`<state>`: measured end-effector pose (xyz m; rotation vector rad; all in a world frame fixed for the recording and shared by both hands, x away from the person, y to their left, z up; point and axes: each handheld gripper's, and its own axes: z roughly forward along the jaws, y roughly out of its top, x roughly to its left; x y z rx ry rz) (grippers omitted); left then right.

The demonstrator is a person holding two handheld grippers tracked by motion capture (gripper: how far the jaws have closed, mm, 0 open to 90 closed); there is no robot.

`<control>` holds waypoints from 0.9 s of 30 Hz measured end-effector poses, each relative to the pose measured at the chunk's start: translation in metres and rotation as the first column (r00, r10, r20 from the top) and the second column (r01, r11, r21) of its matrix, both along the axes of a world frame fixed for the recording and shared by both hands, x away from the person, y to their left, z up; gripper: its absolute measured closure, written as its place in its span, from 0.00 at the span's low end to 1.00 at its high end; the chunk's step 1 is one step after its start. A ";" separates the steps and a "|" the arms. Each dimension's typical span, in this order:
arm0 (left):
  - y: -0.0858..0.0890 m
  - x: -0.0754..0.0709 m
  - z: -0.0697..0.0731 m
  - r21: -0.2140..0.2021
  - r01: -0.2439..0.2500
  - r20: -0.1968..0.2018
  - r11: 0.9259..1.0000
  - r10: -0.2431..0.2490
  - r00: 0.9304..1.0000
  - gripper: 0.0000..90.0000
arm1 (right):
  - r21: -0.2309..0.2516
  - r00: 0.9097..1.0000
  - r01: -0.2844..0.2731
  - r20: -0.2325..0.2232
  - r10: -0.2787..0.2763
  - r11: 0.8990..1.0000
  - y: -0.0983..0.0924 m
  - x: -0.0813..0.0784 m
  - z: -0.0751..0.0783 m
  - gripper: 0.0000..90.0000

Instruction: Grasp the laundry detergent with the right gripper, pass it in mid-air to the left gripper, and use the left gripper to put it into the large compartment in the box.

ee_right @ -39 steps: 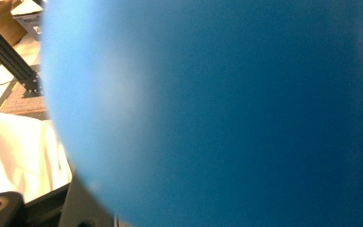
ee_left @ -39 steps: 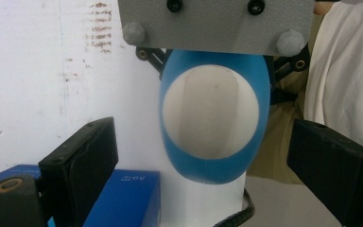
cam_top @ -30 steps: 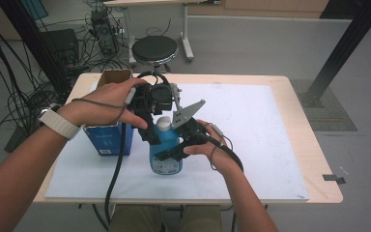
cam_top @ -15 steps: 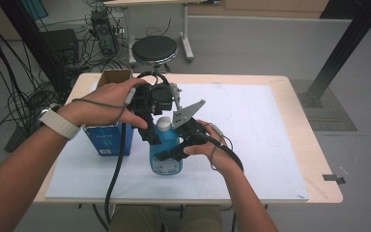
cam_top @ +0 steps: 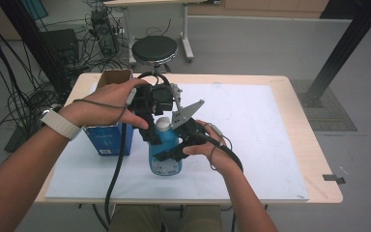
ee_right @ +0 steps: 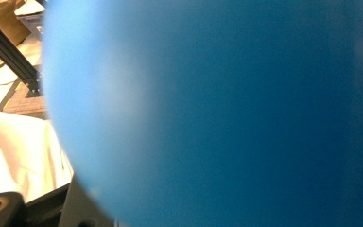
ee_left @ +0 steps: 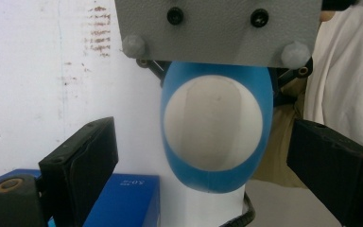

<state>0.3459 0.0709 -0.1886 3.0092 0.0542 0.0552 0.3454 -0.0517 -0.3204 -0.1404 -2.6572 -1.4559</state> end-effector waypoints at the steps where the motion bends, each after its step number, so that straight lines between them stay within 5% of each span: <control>1: 0.000 0.000 0.000 -0.001 0.004 -0.002 1.000 -0.004 1.000 0.11 | 0.000 1.000 -0.001 0.000 0.001 1.000 0.000 0.000 0.000 0.48; 27: -0.007 0.000 -0.014 -0.015 0.022 -0.033 1.000 -0.022 0.999 0.14 | 0.016 1.000 -0.008 0.014 0.008 1.000 0.002 -0.004 0.014 0.48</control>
